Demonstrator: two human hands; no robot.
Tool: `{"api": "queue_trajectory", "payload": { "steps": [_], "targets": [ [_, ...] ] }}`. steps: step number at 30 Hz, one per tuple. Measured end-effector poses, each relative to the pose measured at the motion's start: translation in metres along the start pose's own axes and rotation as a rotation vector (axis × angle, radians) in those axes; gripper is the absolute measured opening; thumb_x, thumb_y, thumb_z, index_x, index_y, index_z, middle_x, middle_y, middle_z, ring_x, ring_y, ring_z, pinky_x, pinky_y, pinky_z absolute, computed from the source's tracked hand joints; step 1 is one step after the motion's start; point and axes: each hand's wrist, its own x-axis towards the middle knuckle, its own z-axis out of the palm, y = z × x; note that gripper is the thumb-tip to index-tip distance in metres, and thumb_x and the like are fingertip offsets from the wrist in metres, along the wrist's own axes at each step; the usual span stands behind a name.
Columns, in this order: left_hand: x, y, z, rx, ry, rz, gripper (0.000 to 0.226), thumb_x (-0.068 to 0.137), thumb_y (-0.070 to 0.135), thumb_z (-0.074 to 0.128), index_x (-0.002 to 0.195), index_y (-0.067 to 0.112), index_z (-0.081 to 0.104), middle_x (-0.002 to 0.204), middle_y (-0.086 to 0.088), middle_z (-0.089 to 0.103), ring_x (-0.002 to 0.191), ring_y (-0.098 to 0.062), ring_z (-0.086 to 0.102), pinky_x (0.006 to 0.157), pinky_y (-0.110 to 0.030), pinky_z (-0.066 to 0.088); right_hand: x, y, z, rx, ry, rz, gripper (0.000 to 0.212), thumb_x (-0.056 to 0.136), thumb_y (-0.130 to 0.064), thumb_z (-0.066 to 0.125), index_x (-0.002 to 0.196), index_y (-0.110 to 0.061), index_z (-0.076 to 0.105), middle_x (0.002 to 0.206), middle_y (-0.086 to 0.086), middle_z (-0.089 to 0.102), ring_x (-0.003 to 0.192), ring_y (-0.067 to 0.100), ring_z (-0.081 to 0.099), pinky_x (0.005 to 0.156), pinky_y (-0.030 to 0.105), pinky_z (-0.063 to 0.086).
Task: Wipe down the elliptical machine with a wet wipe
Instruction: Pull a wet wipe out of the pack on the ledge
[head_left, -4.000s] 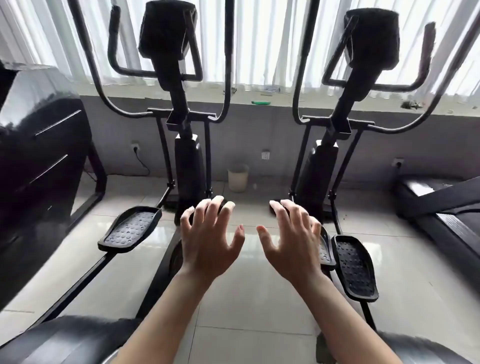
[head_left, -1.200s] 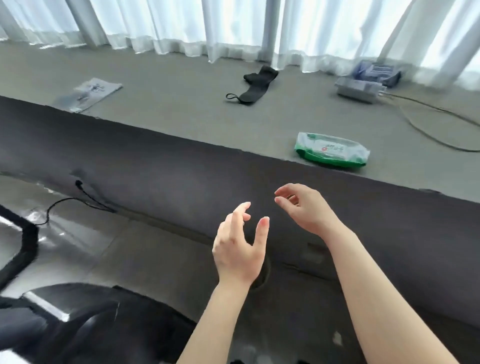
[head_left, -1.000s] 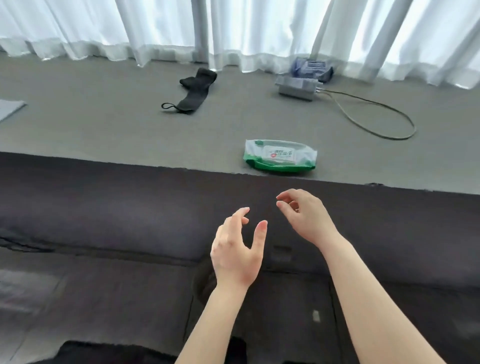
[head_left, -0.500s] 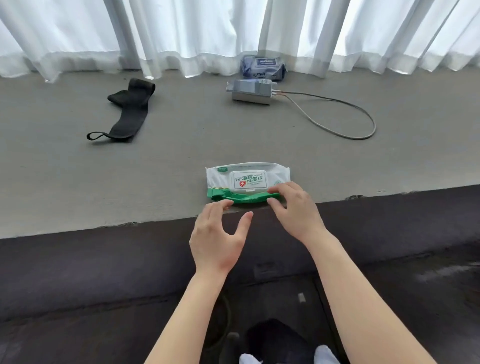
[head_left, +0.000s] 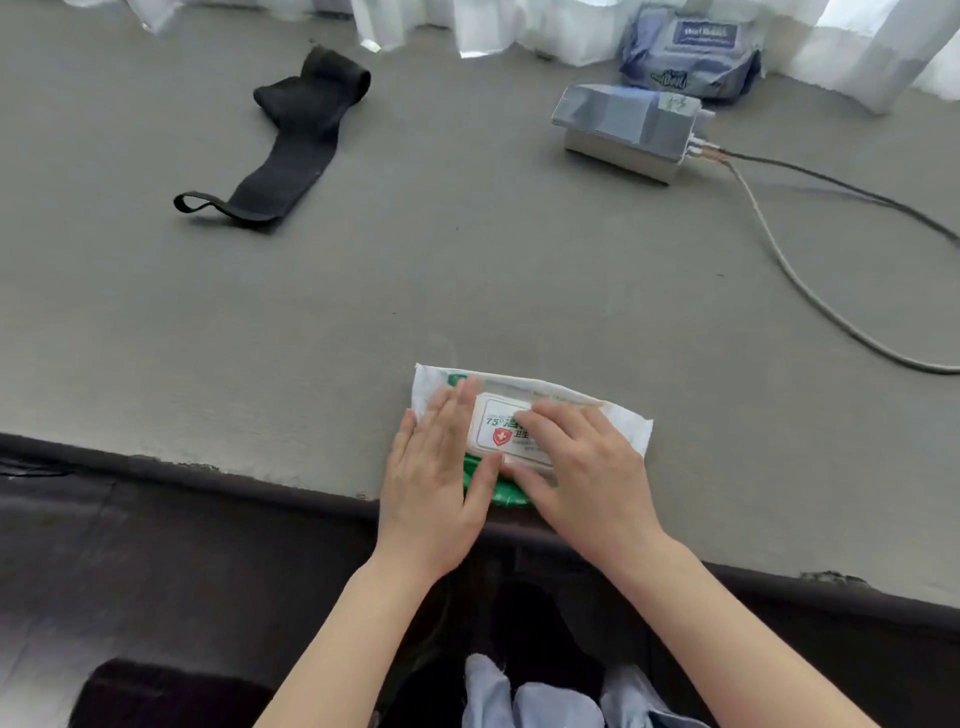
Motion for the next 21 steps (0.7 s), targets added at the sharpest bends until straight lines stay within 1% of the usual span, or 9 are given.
{"api": "queue_trajectory", "payload": {
  "steps": [2,4,7,9,11,14,17,20,21],
  "targets": [
    [0.000,-0.002,0.000,0.001,-0.018,-0.004,0.066,0.097,0.046,0.035,0.154,0.030,0.007,0.156,0.022,0.013,0.146,-0.001,0.009,0.121,-0.025,-0.001,0.002,0.003,-0.002,-0.003,-0.007,-0.045,0.037,0.080,-0.044,0.057,0.099,-0.017,0.072,0.102,-0.002,0.069,0.090,0.019,0.064,0.076,0.028,0.051],
    [0.000,-0.002,0.000,0.012,-0.023,0.010,0.066,0.097,0.045,0.037,0.155,0.026,0.011,0.157,0.022,0.011,0.147,-0.003,0.011,0.121,-0.026,0.000,0.007,0.004,-0.007,0.026,-0.017,-0.050,0.039,0.084,-0.046,0.050,0.101,-0.019,0.072,0.098,-0.004,0.071,0.087,0.019,0.066,0.072,0.030,0.052],
    [0.001,-0.001,0.000,0.019,-0.019,0.012,0.069,0.096,0.044,0.041,0.155,0.025,0.011,0.159,0.015,0.019,0.147,-0.007,0.016,0.122,-0.030,0.005,0.031,0.017,-0.013,0.193,0.015,0.066,0.039,0.087,-0.046,0.052,0.110,-0.020,0.069,0.086,-0.005,0.072,0.078,0.022,0.067,0.064,0.032,0.050],
    [0.001,-0.001,0.000,0.053,-0.025,0.013,0.068,0.096,0.046,0.042,0.155,0.026,0.015,0.159,0.011,0.022,0.148,-0.008,0.017,0.121,-0.032,0.008,0.051,0.029,-0.009,0.166,0.096,0.063,0.037,0.086,-0.041,0.055,0.108,-0.015,0.068,0.081,-0.001,0.069,0.073,0.026,0.064,0.063,0.034,0.046],
    [0.002,-0.002,-0.002,0.097,-0.043,0.026,0.065,0.095,0.050,0.041,0.153,0.028,0.021,0.158,0.007,0.028,0.147,-0.009,0.019,0.121,-0.034,0.010,0.064,0.036,-0.001,0.074,0.174,0.056,0.037,0.082,-0.039,0.056,0.107,-0.013,0.067,0.085,0.002,0.066,0.075,0.025,0.060,0.067,0.035,0.039],
    [0.006,-0.003,-0.007,0.147,-0.042,0.029,0.067,0.090,0.055,0.046,0.149,0.026,0.036,0.153,0.004,0.040,0.142,-0.012,0.033,0.116,-0.038,0.020,0.063,0.038,0.009,0.038,0.185,0.062,0.038,0.077,-0.034,0.064,0.110,-0.014,0.064,0.094,0.005,0.059,0.081,0.024,0.053,0.072,0.033,0.034],
    [0.008,-0.003,-0.008,0.233,-0.023,0.049,0.070,0.086,0.060,0.047,0.144,0.022,0.046,0.146,0.002,0.049,0.135,-0.015,0.045,0.111,-0.042,0.028,0.056,0.039,0.014,-0.031,0.224,0.022,0.027,0.077,-0.029,0.064,0.101,-0.016,0.067,0.094,0.005,0.059,0.082,0.021,0.049,0.072,0.034,0.033],
    [0.007,0.002,-0.008,0.310,-0.023,0.045,0.071,0.086,0.064,0.043,0.142,0.020,0.050,0.144,0.002,0.052,0.132,-0.014,0.048,0.108,-0.045,0.028,0.053,0.034,0.008,-0.092,0.285,-0.059,0.007,0.075,-0.018,0.070,0.083,-0.018,0.070,0.084,0.000,0.061,0.078,0.016,0.046,0.072,0.032,0.030],
    [0.008,0.003,-0.007,0.323,-0.020,0.034,0.071,0.086,0.065,0.042,0.141,0.020,0.051,0.143,0.002,0.053,0.131,-0.014,0.048,0.107,-0.046,0.029,0.051,0.031,0.005,-0.087,0.282,-0.101,0.004,0.075,-0.016,0.071,0.077,-0.018,0.069,0.082,-0.001,0.060,0.076,0.016,0.046,0.072,0.032,0.029]
  ]
}}
